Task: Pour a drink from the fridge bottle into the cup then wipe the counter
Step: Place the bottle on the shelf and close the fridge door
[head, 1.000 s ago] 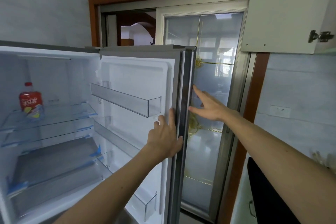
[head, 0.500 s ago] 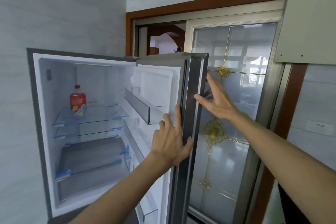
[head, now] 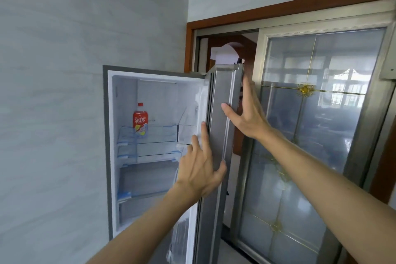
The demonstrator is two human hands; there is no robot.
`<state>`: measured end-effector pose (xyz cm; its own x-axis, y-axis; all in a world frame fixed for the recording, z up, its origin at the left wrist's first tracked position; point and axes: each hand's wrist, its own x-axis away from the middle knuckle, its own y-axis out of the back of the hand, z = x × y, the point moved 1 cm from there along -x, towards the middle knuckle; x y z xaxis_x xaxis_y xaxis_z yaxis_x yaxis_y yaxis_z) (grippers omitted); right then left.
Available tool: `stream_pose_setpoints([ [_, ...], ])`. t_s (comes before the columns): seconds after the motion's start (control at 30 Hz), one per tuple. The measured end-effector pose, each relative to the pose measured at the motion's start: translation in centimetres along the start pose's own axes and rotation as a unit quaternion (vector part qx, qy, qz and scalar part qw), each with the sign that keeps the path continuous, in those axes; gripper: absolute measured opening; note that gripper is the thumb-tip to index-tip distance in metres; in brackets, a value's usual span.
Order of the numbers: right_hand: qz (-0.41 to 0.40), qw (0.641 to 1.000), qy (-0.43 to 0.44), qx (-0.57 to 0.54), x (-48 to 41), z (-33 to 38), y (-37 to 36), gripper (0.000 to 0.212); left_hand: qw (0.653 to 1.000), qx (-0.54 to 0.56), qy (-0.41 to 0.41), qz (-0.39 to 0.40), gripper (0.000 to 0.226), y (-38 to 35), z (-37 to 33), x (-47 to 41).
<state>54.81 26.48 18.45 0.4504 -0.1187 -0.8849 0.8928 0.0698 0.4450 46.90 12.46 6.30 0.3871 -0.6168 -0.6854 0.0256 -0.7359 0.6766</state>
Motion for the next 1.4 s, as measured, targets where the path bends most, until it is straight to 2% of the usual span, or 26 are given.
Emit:
stream_pose_setpoints([
  [0.37,0.010,0.997,-0.030,0.065,-2.8,7.4,-10.4,0.093,0.995,0.018,0.034,0.090,0.107,4.7,9.9,0.7],
  [0.73,0.040,0.992,-0.007,0.115,-6.3,11.1,-17.8,0.097,0.988,0.067,0.110,0.086,0.108,6.0,16.8,-0.7],
  [0.9,0.039,0.992,0.020,0.121,-7.7,11.7,-21.1,0.096,0.985,0.102,0.131,0.046,0.108,5.7,19.9,-1.6],
  [1.03,0.009,0.994,0.037,0.101,-8.9,11.6,-24.4,0.094,0.977,0.150,0.150,-0.016,0.110,4.6,22.3,-2.5],
  [1.4,-0.053,0.989,0.113,0.079,-11.6,10.5,-32.4,0.089,0.933,0.252,0.208,-0.150,0.103,3.1,27.4,-4.9],
])
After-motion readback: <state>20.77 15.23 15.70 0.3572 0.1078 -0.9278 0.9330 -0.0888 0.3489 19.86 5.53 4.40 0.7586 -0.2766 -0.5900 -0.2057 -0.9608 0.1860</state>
